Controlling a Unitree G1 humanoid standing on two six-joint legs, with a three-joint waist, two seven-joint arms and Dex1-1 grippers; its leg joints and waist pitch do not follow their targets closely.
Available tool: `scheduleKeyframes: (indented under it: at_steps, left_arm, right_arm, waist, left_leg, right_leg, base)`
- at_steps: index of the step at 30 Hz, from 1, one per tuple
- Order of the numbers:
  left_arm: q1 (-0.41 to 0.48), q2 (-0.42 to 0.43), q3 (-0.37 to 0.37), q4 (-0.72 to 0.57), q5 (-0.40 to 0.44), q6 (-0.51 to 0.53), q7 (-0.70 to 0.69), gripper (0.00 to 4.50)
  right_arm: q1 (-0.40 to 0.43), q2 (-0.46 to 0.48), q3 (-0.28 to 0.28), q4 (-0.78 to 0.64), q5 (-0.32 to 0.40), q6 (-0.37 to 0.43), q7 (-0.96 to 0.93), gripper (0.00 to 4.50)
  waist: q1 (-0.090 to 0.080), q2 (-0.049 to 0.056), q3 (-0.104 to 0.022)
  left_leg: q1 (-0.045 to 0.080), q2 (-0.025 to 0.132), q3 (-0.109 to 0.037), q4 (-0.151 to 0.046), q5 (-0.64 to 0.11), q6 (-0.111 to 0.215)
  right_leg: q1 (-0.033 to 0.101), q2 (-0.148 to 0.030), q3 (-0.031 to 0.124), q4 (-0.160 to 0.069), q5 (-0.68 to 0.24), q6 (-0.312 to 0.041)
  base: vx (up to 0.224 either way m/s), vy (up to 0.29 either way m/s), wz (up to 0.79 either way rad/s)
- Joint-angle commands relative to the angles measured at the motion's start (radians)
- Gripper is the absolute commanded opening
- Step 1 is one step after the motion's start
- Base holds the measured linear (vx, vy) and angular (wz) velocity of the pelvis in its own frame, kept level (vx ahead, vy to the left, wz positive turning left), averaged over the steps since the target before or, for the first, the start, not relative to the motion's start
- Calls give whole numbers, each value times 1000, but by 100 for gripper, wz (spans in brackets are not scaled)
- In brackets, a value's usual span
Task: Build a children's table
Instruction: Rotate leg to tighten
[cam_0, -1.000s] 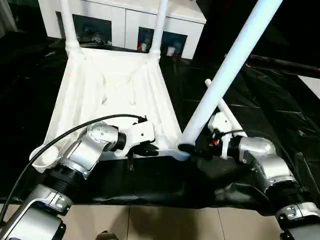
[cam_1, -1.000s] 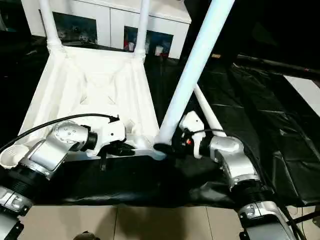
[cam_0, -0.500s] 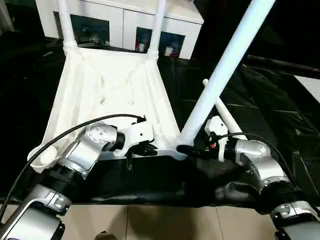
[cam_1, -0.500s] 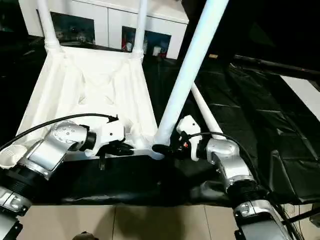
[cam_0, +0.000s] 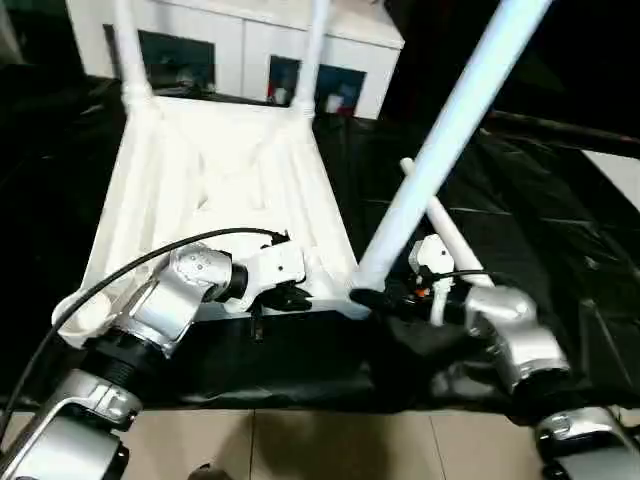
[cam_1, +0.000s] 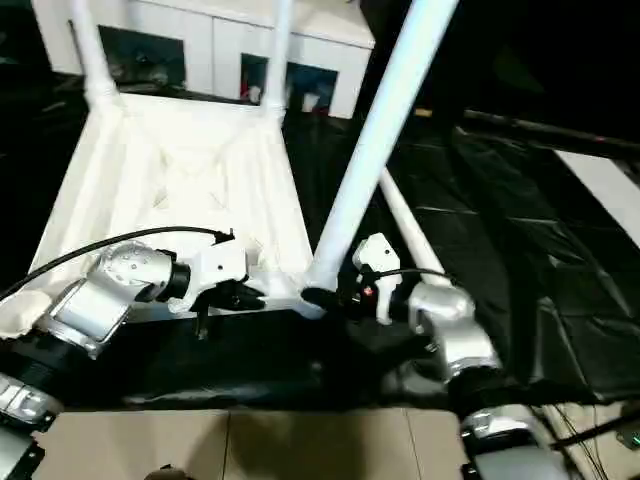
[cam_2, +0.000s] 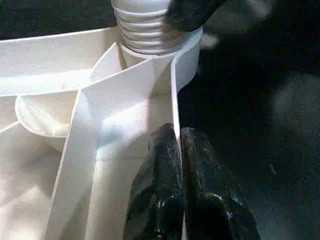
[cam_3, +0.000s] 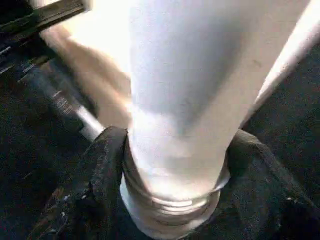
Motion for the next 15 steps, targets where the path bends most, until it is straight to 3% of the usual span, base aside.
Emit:
scheduleKeyframes:
  at_steps: [1, 3, 4, 6, 8, 15]
  left_arm:
    - [1, -85, -58, 8, -5, 41, 22, 0]
    - [-11, -138, -57, 41, 12, 93, 86, 0]
    - [-23, -182, -50, 68, 22, 133, 143, 0]
    - [-36, -232, -37, 95, 31, 185, 219, 0]
    - [-40, -268, -28, 103, 39, 228, 273, 0]
    - [-17, -315, -28, 70, 63, 297, 333, 0]
  right_arm:
    - [-9, 30, -50, 92, -15, 61, -200, 264]
    - [-30, 75, -65, 136, -24, 81, -302, 263]
    - [-54, 109, -75, 173, -25, 93, -367, 263]
    - [-86, 143, -84, 213, -22, 106, -435, 263]
    - [-111, 168, -92, 241, -20, 112, -484, 263]
    - [-174, 229, -108, 314, -41, 109, -574, 263]
  waist:
    - [-2, 25, -53]
    - [-13, 25, -49]
    - [-17, 27, -47]
    - [-22, 29, -45]
    - [-25, 29, -47]
    - [-36, 21, -48]
  left_leg:
    - [10, 31, -8, -73, -280, -45]
    - [15, 28, -12, -75, -354, -60]
    - [13, 27, -18, -78, -390, -65]
    - [22, 26, -23, -76, -446, -70]
    - [28, 26, -26, -73, -473, -68]
    - [22, 26, -29, -77, -485, -53]
  right_leg:
    - [39, -61, 49, -81, -249, -170]
    - [30, -61, 48, -94, -349, -147]
    - [32, -64, 45, -100, -411, -129]
    - [25, -66, 42, -112, -499, -101]
    - [21, -67, 39, -119, -525, -88]
    - [16, -64, 35, -124, -492, -82]
  base:
    - [0, 0, 0]
    - [0, 0, 0]
    - [0, 0, 0]
    - [0, 0, 0]
    - [0, 0, 0]
    - [0, 0, 0]
